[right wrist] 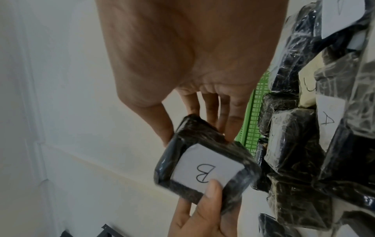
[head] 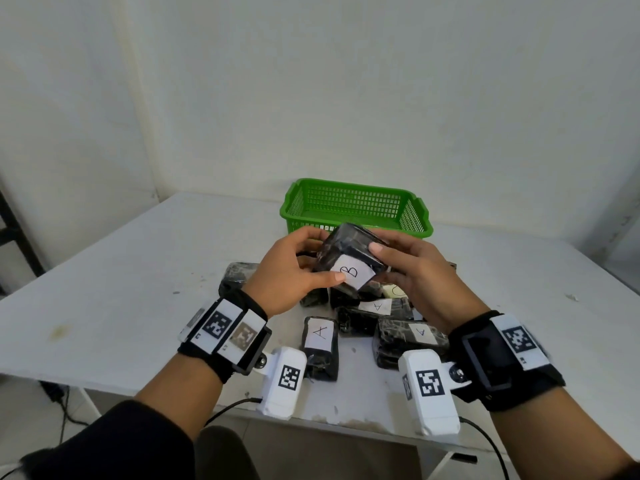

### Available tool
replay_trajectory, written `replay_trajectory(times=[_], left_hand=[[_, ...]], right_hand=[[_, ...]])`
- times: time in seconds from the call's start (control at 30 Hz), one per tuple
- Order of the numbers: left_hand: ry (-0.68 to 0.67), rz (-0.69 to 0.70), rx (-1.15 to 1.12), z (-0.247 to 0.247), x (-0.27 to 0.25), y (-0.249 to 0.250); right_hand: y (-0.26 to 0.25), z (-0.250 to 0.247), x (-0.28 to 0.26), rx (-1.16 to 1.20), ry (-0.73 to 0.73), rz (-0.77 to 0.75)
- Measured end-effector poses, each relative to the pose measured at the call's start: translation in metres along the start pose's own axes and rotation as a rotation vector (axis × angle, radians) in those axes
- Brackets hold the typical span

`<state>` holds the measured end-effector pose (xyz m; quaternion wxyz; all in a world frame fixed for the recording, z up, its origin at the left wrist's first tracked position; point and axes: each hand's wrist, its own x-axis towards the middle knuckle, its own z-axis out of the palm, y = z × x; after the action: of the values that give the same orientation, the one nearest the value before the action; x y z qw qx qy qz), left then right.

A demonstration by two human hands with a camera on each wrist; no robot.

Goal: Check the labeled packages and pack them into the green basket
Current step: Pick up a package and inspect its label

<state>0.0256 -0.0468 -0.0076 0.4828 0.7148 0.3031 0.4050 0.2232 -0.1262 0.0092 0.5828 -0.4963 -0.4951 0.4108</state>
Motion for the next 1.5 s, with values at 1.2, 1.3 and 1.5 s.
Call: replay_trajectory(times=[1.2, 1.3, 1.5], left_hand=[[-0.216, -0.051, -0.175, -0.003, -0.006, 0.009], [-0.153, -0.019, -0.140, -0.005, -0.004, 0.010], [-0.191, 0.023, -0.166, -0.005, -0.005, 0.008]], right_hand=[[0.006, -0.007, -0.007, -0.106, -0.124, 0.026], [0.005, -0.006, -0.007, -0.057, -0.123, 0.069], [-0.005, 0.005, -0.012, 0.050, -0.127, 0.194]])
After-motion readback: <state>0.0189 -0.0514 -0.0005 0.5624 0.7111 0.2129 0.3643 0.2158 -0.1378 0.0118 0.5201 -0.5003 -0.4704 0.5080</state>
